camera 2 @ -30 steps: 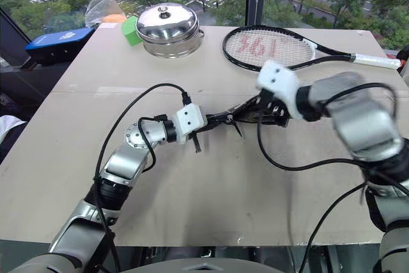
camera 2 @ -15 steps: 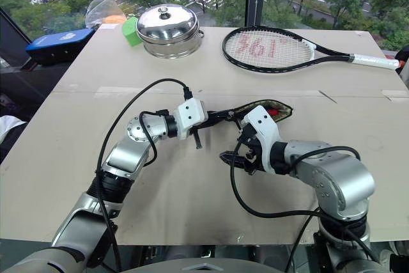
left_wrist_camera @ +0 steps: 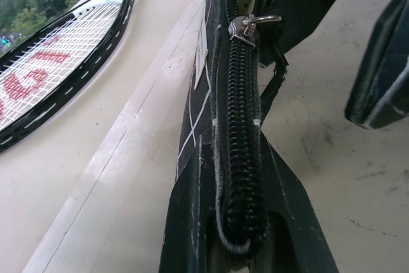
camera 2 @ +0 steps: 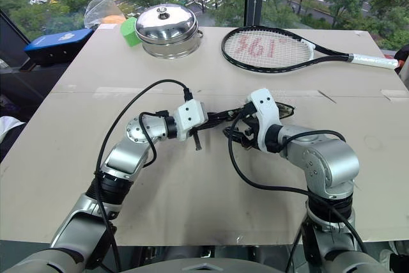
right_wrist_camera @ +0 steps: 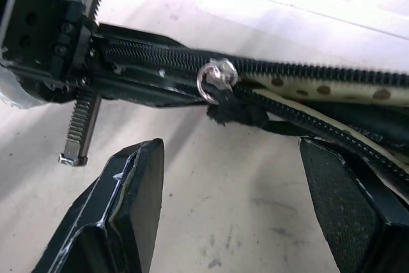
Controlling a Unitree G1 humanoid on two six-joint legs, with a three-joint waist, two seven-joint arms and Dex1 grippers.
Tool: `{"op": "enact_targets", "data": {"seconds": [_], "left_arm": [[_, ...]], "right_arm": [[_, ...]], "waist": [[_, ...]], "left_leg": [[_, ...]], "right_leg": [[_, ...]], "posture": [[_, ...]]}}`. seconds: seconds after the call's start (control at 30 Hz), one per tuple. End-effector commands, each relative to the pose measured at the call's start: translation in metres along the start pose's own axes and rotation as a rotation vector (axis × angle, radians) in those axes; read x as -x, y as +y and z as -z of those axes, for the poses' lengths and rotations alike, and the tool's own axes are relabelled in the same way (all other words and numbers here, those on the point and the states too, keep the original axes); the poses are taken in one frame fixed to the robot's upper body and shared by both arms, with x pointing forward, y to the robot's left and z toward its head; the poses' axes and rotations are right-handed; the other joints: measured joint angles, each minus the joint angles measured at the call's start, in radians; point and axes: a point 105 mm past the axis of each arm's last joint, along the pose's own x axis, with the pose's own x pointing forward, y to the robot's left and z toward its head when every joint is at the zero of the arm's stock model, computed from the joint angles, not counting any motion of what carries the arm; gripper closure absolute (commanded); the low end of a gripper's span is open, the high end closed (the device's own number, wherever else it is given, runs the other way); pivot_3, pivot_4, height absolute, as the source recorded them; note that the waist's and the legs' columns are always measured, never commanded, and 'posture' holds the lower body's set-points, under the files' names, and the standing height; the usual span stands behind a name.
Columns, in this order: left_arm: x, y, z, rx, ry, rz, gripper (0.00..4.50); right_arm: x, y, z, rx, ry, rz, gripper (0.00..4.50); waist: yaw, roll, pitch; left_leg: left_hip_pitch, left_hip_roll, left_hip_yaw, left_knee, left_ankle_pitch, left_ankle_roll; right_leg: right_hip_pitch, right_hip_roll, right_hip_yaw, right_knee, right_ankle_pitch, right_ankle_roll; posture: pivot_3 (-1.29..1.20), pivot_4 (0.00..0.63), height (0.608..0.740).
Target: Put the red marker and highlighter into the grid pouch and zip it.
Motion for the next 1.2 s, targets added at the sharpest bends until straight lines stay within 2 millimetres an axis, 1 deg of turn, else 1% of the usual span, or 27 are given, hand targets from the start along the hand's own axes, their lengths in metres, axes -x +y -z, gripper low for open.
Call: {"op": "enact_targets", "data": {"seconds": [0.03,0.1,0.27,0.37,0.43,0.5,0.67,0.7,0.77,0.8,0.83,0.87,0.9,0.93,1.03,1.07,1.1,1.17,1.2], "left_arm": [[0.003,0.002,-0.014,-0.034,-0.042,-0.013,4.50],[0.003,0.003,-0.014,-0.034,-0.042,-0.013,4.50],[0.003,0.003,-0.014,-0.036,-0.042,-0.008,4.50],[0.003,0.003,-0.014,-0.038,-0.044,-0.003,4.50],[0.002,0.002,-0.015,-0.040,-0.045,0.001,4.50],[0.002,0.002,-0.015,-0.041,-0.045,0.003,4.50],[0.002,0.002,-0.015,-0.047,-0.045,0.006,4.50],[0.002,0.002,-0.015,-0.047,-0.045,0.006,4.50],[0.003,0.002,-0.015,-0.048,-0.043,0.005,4.50],[0.003,0.002,-0.014,-0.049,-0.042,0.005,4.50],[0.003,0.002,-0.014,-0.049,-0.041,0.004,4.50],[0.004,0.002,-0.014,-0.050,-0.040,0.003,4.50],[0.004,0.002,-0.013,-0.051,-0.039,0.003,4.50],[0.004,0.002,-0.013,-0.051,-0.038,0.002,4.50],[0.005,0.002,-0.011,-0.053,-0.032,-0.001,4.50],[0.006,0.002,-0.010,-0.053,-0.028,-0.004,4.50],[0.007,0.003,-0.009,-0.053,-0.024,-0.008,4.50],[0.008,0.006,-0.007,-0.056,-0.014,-0.022,4.50],[0.009,0.007,-0.006,-0.057,-0.008,-0.029,4.50]], "right_arm": [[0.008,-0.010,0.005,0.031,0.028,0.050,1.14],[0.010,-0.013,0.009,0.033,0.036,0.062,1.14],[0.010,-0.013,0.004,0.043,0.008,0.054,1.14],[0.007,-0.007,-0.004,0.047,-0.029,0.020,1.14],[0.004,0.004,-0.014,0.027,-0.067,-0.042,1.14],[0.001,0.010,-0.020,0.007,-0.088,-0.076,1.14],[-0.004,0.011,-0.029,-0.043,-0.119,-0.084,1.14],[-0.005,0.011,-0.031,-0.052,-0.125,-0.088,1.65],[-0.005,0.009,-0.032,-0.074,-0.126,-0.081,2.41],[-0.005,0.009,-0.032,-0.077,-0.125,-0.077,2.97],[-0.004,0.008,-0.031,-0.078,-0.121,-0.072,3.23],[-0.004,0.006,-0.031,-0.080,-0.115,-0.062,3.83],[-0.003,0.005,-0.030,-0.085,-0.109,-0.052,4.26],[-0.002,0.003,-0.028,-0.087,-0.103,-0.040,4.44],[0.007,-0.007,-0.022,-0.090,-0.082,0.009,4.44],[0.014,-0.015,-0.019,-0.083,-0.070,0.051,4.44],[0.022,-0.023,-0.015,-0.075,-0.058,0.098,4.44],[0.045,-0.052,-0.010,-0.083,-0.046,0.240,4.44],[0.061,-0.071,-0.006,-0.084,-0.033,0.340,4.44]], "waist": [[0.001,0.000,0.000],[0.000,0.000,0.000],[-0.001,0.000,0.000],[-0.001,0.000,0.000],[-0.001,0.000,0.000],[-0.001,0.000,0.000],[0.001,0.000,0.000],[0.000,0.000,0.000],[0.000,0.000,0.000],[0.000,0.000,0.000],[0.000,0.000,0.000],[0.000,0.000,0.000],[0.000,0.000,0.000],[-0.001,0.000,0.000],[0.000,0.000,0.000],[0.000,0.000,0.000],[0.001,0.000,0.000],[0.003,0.000,0.000],[0.004,0.000,0.000]], "left_leg": [[0.000,0.000,0.000,0.000,0.000,0.000],[0.000,0.000,0.000,0.000,0.000,0.000],[0.000,0.000,0.000,0.000,0.000,0.000],[0.000,0.000,0.000,0.000,0.000,0.000],[0.000,0.000,0.000,0.000,0.000,0.000],[0.000,0.000,0.000,0.000,0.000,0.000],[0.000,0.000,0.000,0.000,0.000,0.000],[0.000,0.000,0.000,0.000,0.000,0.000],[0.000,0.000,0.000,0.000,0.000,0.000],[0.000,0.000,0.000,0.000,0.000,0.000],[0.000,0.000,0.000,0.000,0.000,0.000],[0.000,0.000,0.000,0.000,0.000,0.000],[0.000,0.000,0.000,0.000,0.000,0.000],[0.000,0.000,0.000,0.000,0.000,0.000],[0.000,0.000,0.000,-0.001,0.000,0.000],[0.000,0.000,0.000,0.000,0.000,0.000],[0.000,0.000,0.000,0.000,0.000,0.000],[0.000,0.001,0.000,-0.001,0.000,0.000],[-0.001,0.001,0.000,-0.001,0.000,0.000]], "right_leg": [[0.000,0.000,0.000,0.000,0.000,0.000],[0.000,0.000,0.000,0.000,0.000,0.000],[0.000,0.000,0.000,0.000,0.000,0.000],[0.000,0.000,0.000,0.000,0.000,0.000],[0.000,0.000,0.000,0.000,0.000,0.000],[0.000,0.001,0.000,0.000,0.000,0.000],[0.000,0.000,0.000,0.000,0.000,0.000],[0.000,0.000,0.000,0.000,0.000,0.000],[0.000,0.000,0.000,0.000,0.000,0.000],[0.000,0.000,0.000,0.000,0.000,0.000],[0.000,0.000,0.000,0.000,0.000,0.000],[0.000,0.000,0.000,0.000,0.000,0.000],[0.000,0.000,0.000,0.000,0.000,0.000],[0.000,0.000,0.000,0.000,0.000,0.000],[0.000,0.000,0.000,0.000,0.000,0.000],[0.000,0.000,0.000,0.000,0.000,0.000],[0.000,0.000,0.000,0.000,0.000,0.000],[0.000,0.000,0.000,-0.001,0.000,0.000],[0.000,-0.001,0.000,-0.001,0.000,0.000]], "posture": [[0.00,0.150,0.740],[0.00,0.150,0.740],[0.00,0.150,0.740],[0.00,0.150,0.740],[0.00,0.150,0.740],[0.00,0.150,0.740],[0.00,0.150,0.740],[0.00,0.150,0.740],[0.00,0.150,0.740],[0.00,0.150,0.740],[0.00,0.150,0.740],[0.00,0.150,0.740],[0.00,0.150,0.740],[0.00,0.150,0.740],[0.00,0.150,0.740],[0.00,0.150,0.740],[0.00,0.150,0.740],[0.00,0.150,0.740],[0.00,0.150,0.740]]}}
